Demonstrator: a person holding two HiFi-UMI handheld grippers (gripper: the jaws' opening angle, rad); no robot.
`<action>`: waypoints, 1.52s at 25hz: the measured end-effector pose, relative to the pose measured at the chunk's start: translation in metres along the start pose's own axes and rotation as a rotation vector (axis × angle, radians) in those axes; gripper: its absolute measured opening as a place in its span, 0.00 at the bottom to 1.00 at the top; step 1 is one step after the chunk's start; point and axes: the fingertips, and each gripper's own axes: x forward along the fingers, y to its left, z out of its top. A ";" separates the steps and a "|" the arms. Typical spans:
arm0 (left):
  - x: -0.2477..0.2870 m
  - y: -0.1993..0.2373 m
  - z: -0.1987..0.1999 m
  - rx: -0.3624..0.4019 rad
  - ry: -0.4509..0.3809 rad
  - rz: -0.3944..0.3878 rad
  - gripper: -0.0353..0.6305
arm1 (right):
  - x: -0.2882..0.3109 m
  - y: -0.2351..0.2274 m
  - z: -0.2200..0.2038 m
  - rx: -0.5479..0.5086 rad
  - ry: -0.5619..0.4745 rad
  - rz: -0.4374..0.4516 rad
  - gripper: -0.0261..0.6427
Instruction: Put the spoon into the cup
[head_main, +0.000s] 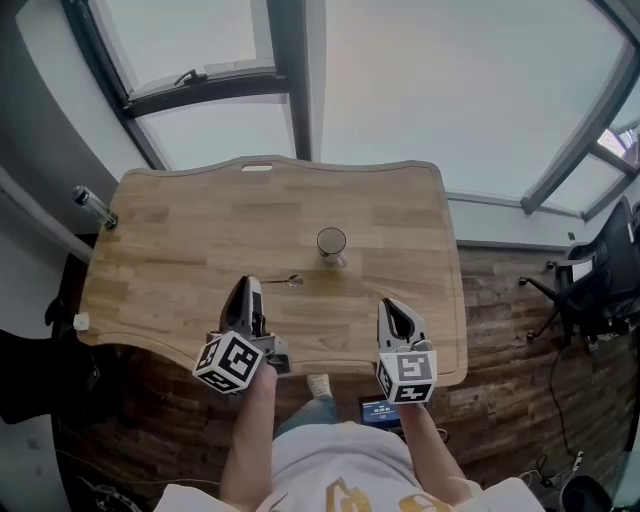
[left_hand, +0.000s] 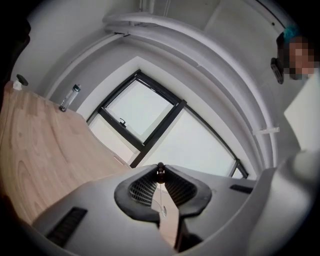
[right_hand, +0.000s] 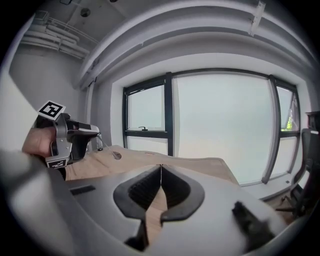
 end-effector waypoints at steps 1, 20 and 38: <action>0.011 0.003 0.001 -0.007 0.006 -0.006 0.13 | 0.008 -0.002 0.000 0.001 0.008 -0.008 0.08; 0.134 0.018 -0.006 -0.043 0.097 -0.080 0.13 | 0.073 -0.049 0.011 0.035 0.039 -0.167 0.09; 0.184 0.033 -0.016 -0.037 0.124 -0.055 0.13 | 0.138 -0.063 0.017 0.018 0.059 -0.118 0.09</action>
